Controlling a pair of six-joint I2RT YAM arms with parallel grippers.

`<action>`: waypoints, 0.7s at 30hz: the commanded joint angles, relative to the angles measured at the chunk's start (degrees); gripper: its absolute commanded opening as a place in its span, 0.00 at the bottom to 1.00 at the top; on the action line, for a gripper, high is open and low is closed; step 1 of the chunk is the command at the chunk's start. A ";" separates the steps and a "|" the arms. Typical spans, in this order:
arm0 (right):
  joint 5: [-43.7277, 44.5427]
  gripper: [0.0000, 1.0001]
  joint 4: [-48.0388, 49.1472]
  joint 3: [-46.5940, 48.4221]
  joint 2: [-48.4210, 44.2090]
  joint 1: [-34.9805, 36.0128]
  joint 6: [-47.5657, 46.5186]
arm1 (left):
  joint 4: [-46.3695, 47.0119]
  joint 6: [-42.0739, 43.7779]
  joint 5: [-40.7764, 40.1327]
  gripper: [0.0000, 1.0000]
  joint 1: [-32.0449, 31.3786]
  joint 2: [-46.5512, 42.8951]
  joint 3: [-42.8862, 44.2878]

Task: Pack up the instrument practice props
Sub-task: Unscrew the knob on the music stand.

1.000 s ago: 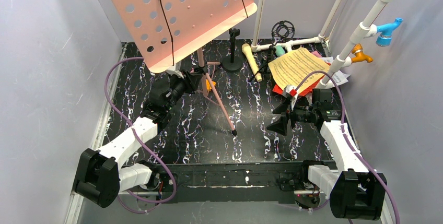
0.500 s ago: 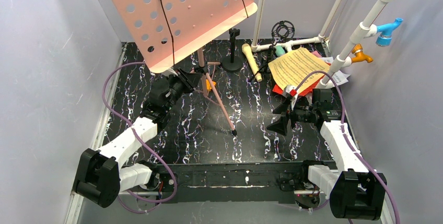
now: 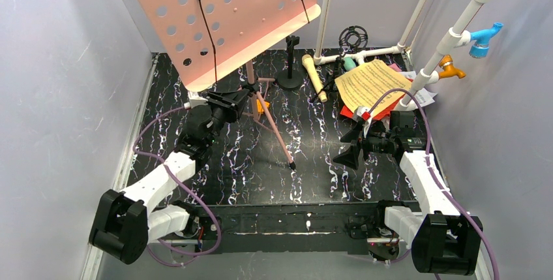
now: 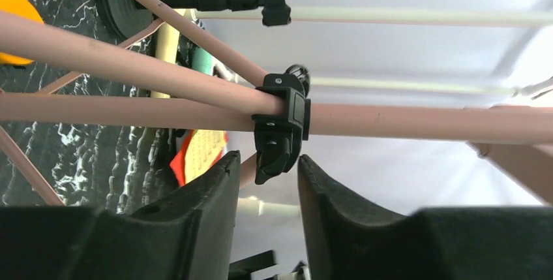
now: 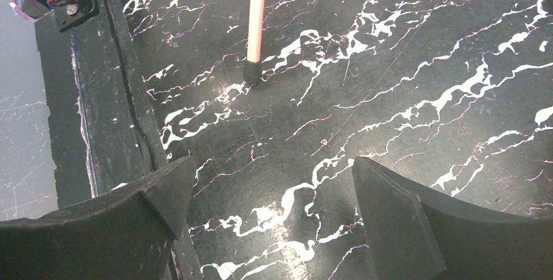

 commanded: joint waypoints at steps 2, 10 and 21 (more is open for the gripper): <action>-0.80 1.00 1.01 -0.42 -0.92 -0.44 -0.77 | -0.56 -13.30 -5.22 0.48 0.47 -5.15 -1.98; -0.60 1.00 0.98 -0.49 -0.97 -0.52 -0.82 | -0.65 -1.97 -1.10 0.61 1.90 -8.48 -3.24; -0.77 1.00 1.02 -0.53 -0.98 -0.61 -1.00 | -8.09 62.90 21.15 0.78 2.15 -16.79 -3.89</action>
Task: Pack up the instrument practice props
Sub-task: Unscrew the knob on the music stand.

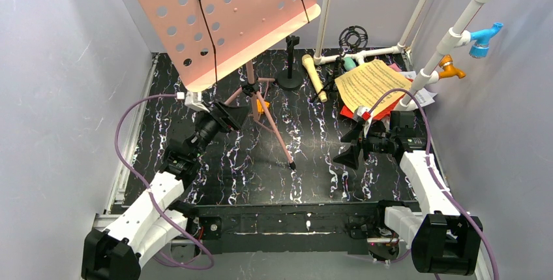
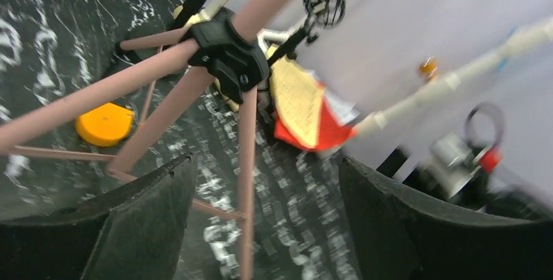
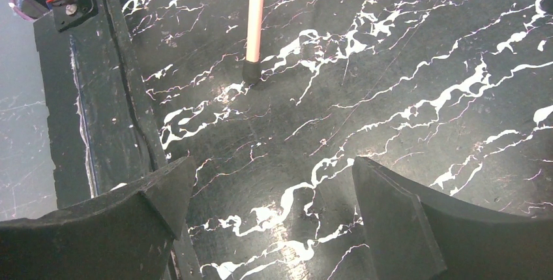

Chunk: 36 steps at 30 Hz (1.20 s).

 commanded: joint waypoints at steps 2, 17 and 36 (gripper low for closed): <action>-0.75 1.00 1.02 -0.56 -1.04 -0.50 -0.92 | -7.42 40.70 11.78 0.81 0.18 -1.66 1.11; -0.44 1.00 1.09 -0.74 -0.87 -0.76 -0.91 | -8.17 77.89 6.72 0.64 -1.08 -1.68 0.30; -0.27 1.00 1.37 -1.08 -0.08 -1.11 -0.89 | -10.90 120.33 -16.39 0.57 -19.68 5.70 7.34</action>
